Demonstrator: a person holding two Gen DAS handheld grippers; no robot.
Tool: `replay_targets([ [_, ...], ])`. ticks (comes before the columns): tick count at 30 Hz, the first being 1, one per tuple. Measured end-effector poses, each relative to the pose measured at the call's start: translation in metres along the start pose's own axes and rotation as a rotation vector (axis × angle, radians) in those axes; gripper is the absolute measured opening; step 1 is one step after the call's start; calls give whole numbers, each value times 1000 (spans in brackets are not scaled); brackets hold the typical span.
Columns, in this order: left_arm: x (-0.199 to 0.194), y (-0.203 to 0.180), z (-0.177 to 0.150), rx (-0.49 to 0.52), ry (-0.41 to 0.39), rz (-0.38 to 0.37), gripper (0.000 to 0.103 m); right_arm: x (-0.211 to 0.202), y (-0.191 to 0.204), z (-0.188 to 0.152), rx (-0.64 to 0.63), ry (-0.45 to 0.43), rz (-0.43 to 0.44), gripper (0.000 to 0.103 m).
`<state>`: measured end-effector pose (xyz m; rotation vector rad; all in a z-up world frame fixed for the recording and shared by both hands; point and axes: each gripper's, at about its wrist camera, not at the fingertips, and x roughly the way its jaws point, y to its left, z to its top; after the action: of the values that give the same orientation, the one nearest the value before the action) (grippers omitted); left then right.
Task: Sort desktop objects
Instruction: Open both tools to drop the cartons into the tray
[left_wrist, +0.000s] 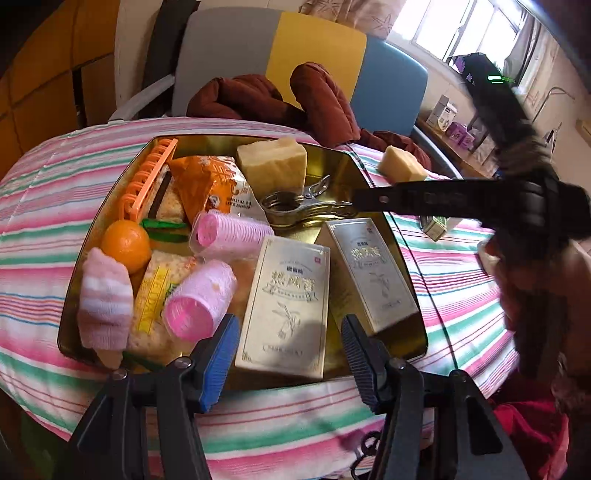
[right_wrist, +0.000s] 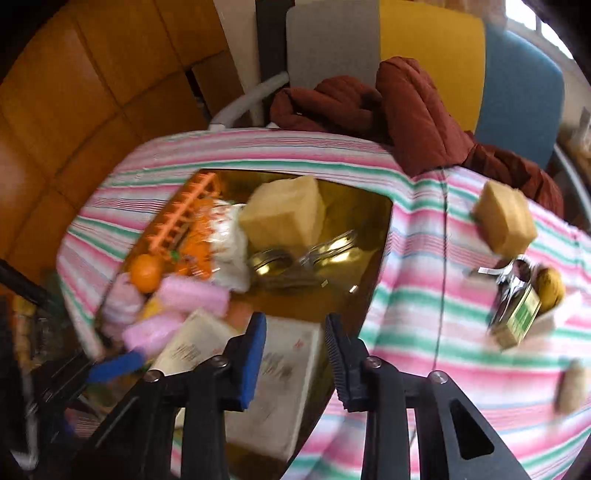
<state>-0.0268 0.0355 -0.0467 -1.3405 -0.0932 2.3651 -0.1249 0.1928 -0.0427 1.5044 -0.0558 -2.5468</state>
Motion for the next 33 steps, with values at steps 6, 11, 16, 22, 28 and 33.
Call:
replay_targets([
  [6, -12, 13, -5, -73, -51, -11, 57, 16, 0, -8, 22, 70, 42, 34],
  [11, -20, 23, -2, -131, -89, -3, 57, 16, 20, -29, 54, 99, 153, 34],
  [16, -25, 28, -1, -157, -115, 8, 58, 1, 14, -39, 120, 49, 215, 37],
  [22, -38, 36, 2, -192, -170, 5, 58, -20, 15, -52, 53, 66, 182, 37],
  [28, -51, 51, 4, -254, -212, 30, 58, -2, 28, -60, 5, 170, 225, 39],
  [33, -55, 53, 7, -270, -220, 44, 58, 8, 46, -63, 34, 170, 313, 47],
])
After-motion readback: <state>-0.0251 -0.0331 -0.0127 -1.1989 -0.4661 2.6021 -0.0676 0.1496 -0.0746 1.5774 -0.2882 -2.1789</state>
